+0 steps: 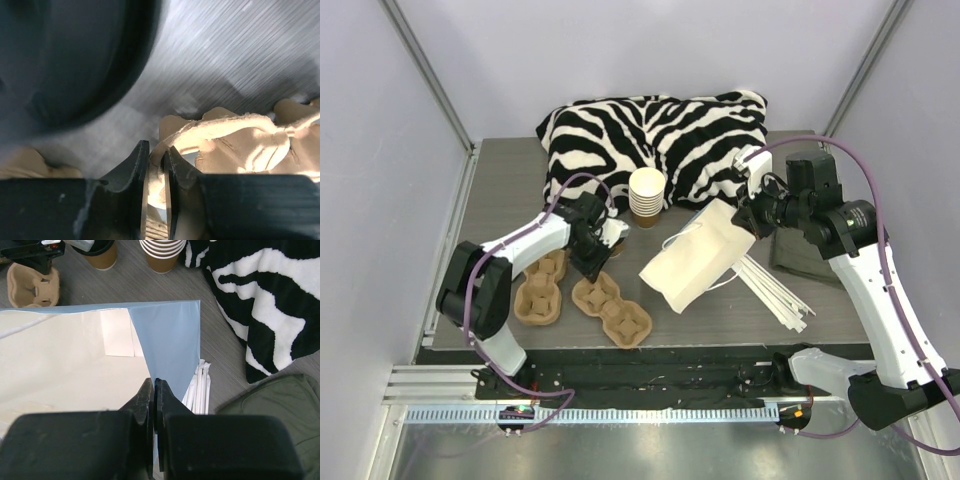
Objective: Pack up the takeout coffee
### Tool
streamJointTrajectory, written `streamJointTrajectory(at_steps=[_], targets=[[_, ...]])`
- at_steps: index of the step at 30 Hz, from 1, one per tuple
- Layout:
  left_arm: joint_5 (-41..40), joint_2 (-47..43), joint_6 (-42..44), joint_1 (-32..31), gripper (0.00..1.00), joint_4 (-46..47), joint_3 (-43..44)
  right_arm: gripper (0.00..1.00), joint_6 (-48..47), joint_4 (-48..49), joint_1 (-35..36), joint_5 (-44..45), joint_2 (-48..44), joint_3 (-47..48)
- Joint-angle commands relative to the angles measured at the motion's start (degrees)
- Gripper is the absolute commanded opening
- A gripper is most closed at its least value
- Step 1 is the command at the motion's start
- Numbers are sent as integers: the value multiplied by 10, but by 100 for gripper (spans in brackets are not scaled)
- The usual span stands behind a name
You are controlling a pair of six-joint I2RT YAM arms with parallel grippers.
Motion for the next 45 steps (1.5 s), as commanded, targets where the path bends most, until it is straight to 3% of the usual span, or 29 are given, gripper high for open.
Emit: streamJointTrajectory(at_steps=[1, 6, 9, 14, 30, 34, 45], targets=[[31, 5, 68, -14, 22, 13, 53, 1, -13, 18, 1, -11, -5, 1], [39, -19, 127, -10, 50, -32, 55, 1, -25, 19, 2, -22, -4, -5], [44, -48, 112, 6, 56, -29, 20, 1, -31, 19, 2, -29, -4, -8], [113, -79, 33, 72, 56, 30, -23, 1, -28, 21, 2, -38, -5, -11], [129, -62, -48, 75, 36, 100, -66, 1, -27, 20, 2, -28, -19, -19], [112, -60, -56, 75, 45, 95, -65, 1, -24, 18, 2, -29, -21, -19], [100, -61, -82, 76, 51, 105, -89, 1, -26, 17, 2, -29, -24, -21]])
